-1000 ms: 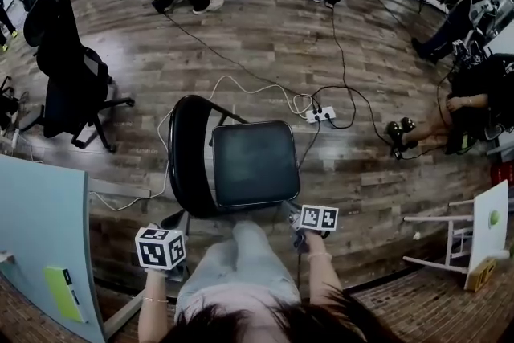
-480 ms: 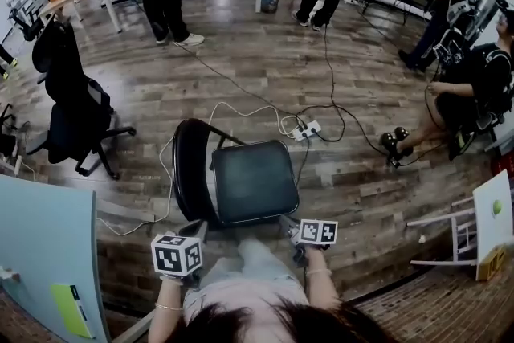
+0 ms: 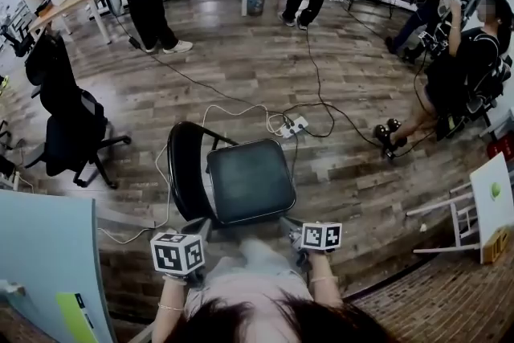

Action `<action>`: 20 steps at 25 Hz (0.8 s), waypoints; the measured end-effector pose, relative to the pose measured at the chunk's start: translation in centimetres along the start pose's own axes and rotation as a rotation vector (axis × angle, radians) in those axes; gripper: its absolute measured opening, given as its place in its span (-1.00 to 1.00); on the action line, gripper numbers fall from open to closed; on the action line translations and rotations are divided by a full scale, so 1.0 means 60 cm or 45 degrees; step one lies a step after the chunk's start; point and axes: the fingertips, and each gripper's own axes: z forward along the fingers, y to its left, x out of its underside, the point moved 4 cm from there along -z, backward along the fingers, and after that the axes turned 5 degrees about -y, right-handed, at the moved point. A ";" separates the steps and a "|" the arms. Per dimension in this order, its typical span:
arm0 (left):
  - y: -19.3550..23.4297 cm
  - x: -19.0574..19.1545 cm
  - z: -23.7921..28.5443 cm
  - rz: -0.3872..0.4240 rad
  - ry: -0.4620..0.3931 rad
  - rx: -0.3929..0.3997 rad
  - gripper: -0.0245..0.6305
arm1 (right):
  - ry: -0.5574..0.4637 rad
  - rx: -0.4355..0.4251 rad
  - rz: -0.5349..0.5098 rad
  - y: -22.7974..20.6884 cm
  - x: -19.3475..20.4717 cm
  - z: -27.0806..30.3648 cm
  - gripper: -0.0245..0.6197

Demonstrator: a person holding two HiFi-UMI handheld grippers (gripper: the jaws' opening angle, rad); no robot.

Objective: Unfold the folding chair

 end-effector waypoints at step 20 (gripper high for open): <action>-0.049 -0.019 -0.023 -0.047 -0.051 0.157 -0.93 | -0.053 -0.089 -0.185 0.128 -0.031 -0.046 -0.94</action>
